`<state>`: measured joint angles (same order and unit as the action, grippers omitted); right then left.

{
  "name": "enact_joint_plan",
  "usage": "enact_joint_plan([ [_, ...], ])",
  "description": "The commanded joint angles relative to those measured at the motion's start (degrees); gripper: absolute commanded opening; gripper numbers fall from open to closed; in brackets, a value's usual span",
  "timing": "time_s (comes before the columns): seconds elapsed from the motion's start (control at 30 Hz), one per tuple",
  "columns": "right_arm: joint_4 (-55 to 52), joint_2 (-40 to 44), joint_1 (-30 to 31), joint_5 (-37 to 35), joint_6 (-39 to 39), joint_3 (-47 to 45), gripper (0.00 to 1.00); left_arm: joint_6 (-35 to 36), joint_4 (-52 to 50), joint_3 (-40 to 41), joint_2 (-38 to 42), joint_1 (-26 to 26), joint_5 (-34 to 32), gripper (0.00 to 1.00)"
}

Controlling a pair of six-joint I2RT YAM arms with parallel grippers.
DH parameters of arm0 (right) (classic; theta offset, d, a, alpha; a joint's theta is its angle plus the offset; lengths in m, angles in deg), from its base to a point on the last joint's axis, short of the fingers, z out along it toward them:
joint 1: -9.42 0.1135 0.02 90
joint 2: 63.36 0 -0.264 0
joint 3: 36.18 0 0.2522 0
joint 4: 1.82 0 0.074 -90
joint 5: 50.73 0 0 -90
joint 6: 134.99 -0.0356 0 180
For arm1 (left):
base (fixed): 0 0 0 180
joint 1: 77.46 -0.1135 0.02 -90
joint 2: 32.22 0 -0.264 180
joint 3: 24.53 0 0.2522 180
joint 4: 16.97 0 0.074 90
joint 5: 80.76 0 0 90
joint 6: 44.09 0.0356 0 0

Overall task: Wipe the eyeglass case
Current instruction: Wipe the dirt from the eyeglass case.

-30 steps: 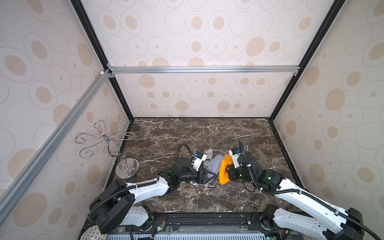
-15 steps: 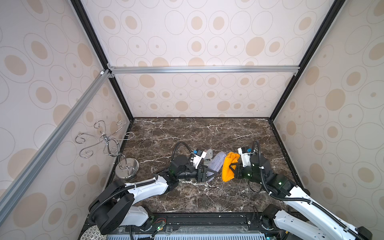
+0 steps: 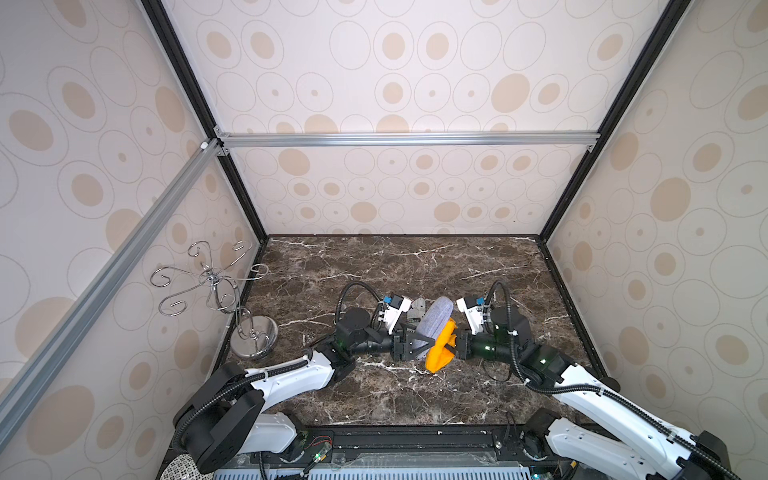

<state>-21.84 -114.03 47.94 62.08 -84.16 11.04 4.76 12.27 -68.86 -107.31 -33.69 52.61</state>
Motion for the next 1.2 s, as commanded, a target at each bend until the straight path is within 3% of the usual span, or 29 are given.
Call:
enact_joint_plan([
  [0.0,8.47,0.57,2.27,4.71,-3.58,-1.92,0.00,-0.12,4.91,-2.30,-0.48,0.23,0.26,0.44],
  [0.27,4.31,4.32,1.00,-3.17,-3.37,-0.89,0.00,-2.94,12.82,2.21,-2.29,0.24,3.41,0.44],
  [0.63,2.99,2.63,-12.33,7.68,-2.64,5.88,0.00,-2.13,17.54,7.69,-0.07,0.59,10.14,0.43],
  [0.83,2.41,0.15,-13.52,16.22,-0.85,8.91,0.00,2.20,13.31,6.59,0.79,0.62,13.36,0.41],
  [1.0,-13.58,4.11,-13.56,7.21,9.11,13.17,0.00,10.03,-1.75,3.69,2.10,0.66,7.79,0.41],
  [1.17,-25.82,5.57,-13.56,4.44,16.55,16.80,0.00,16.22,-11.77,1.59,2.58,0.77,3.58,0.40],
])
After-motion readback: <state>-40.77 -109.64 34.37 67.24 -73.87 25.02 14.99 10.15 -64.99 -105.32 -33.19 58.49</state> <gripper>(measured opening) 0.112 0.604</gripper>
